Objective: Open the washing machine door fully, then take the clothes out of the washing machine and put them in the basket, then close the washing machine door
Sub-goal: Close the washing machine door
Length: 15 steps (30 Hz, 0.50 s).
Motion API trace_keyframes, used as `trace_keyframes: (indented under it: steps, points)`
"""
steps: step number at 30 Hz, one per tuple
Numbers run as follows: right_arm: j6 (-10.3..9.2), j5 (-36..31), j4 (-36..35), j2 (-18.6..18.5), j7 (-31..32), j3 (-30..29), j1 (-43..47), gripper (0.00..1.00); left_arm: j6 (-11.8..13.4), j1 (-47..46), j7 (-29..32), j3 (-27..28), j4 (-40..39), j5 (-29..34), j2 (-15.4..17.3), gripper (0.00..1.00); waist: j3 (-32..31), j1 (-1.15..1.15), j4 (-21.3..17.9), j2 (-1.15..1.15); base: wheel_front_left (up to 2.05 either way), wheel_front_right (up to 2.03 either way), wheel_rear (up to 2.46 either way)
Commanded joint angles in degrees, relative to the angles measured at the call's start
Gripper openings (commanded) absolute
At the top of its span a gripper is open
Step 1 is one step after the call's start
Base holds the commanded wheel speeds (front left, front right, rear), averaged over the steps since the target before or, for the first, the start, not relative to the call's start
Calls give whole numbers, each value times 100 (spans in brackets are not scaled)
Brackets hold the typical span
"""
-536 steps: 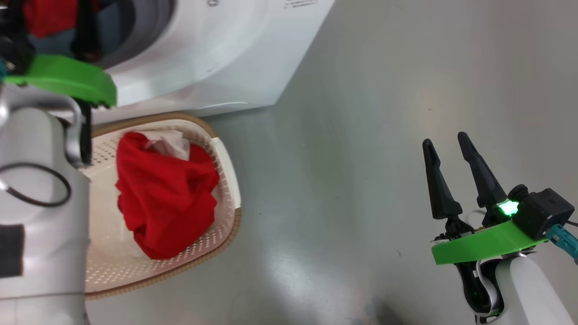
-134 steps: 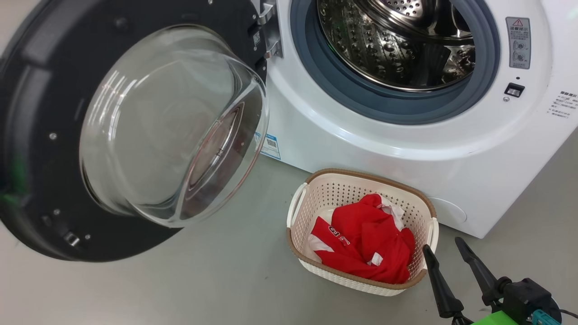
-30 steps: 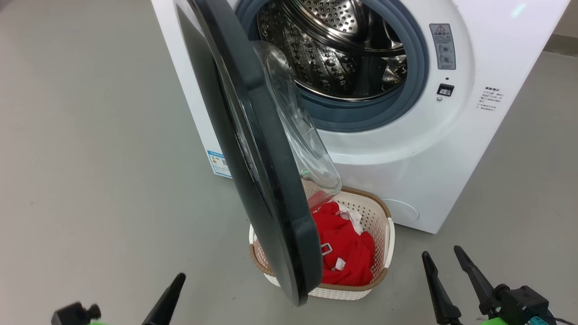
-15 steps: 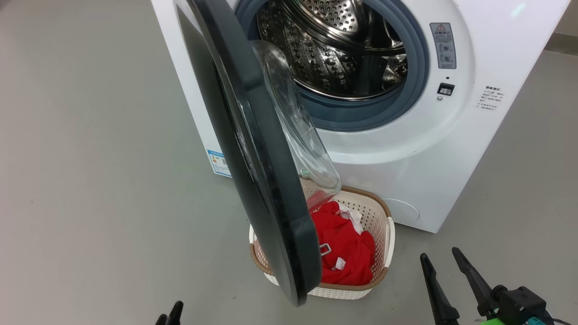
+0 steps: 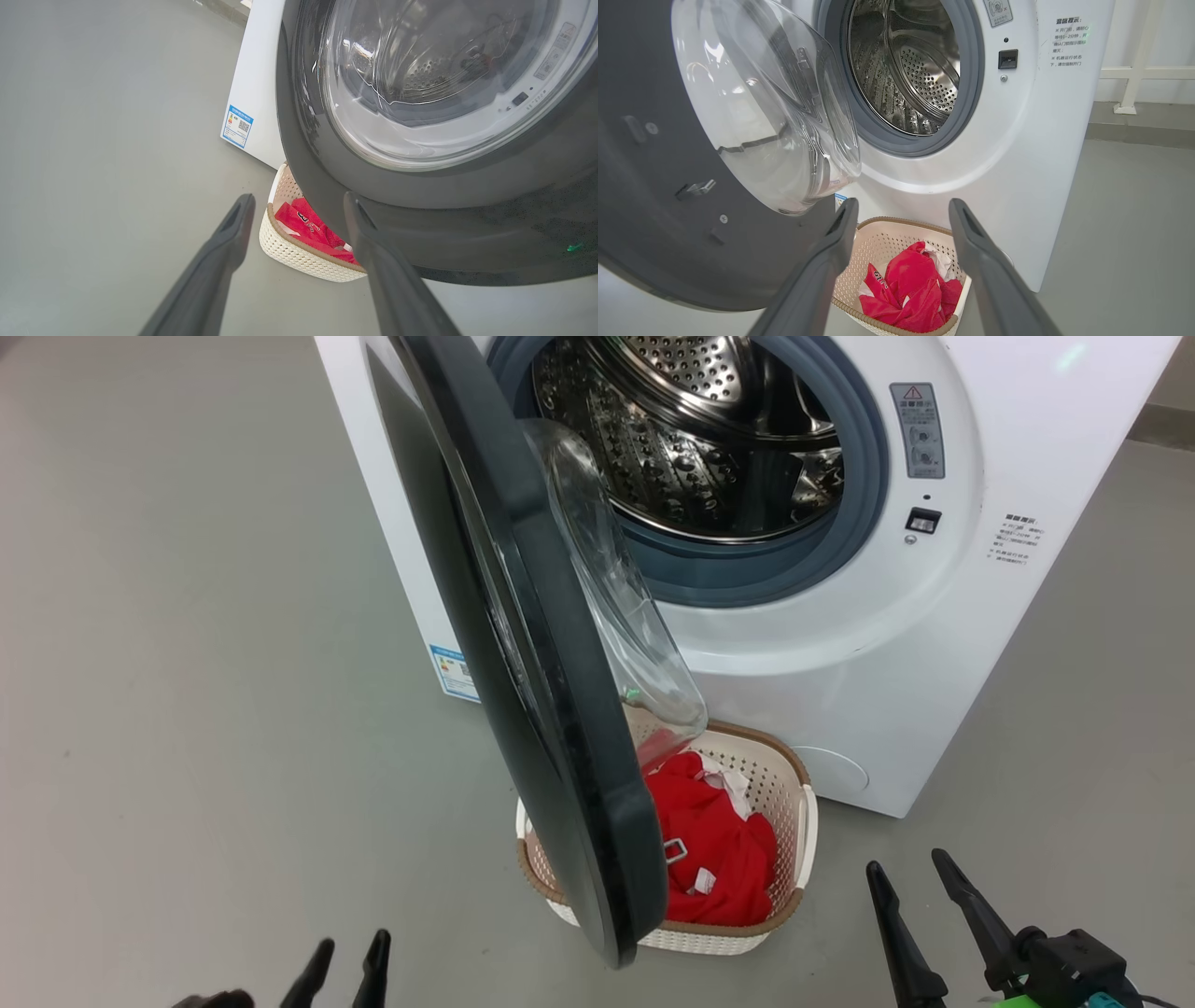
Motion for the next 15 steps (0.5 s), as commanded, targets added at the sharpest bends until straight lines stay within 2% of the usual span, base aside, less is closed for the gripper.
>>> trace_keyframes:
  steps: [1, 2, 9, 15]
  points:
    - [1, -34, -127, -45, -37, 145, -73, 100, -35, -43, -70, 397, -227, 438, -17, 100, 10, 0, 4, 0, 0, 0, 0]
    - [1, -34, -127, -45, -37, 145, -73, 100, -35, -43, -70, 397, -227, 438, -17, 100, 10, 0, 4, 0, 0, 0, 0]
    - [1, -26, -127, -55, -37, 147, -91, 100, -35, 262, -70, 1026, -967, 1964, -569, 100, 13, 0, 3, 0, 0, 0, 0]
    - [1, -24, -123, -58, -37, 136, -97, 100, -35, 452, -71, 1302, -1450, 2810, -789, 100, 12, 0, 16, 0, 0, 0, 0]
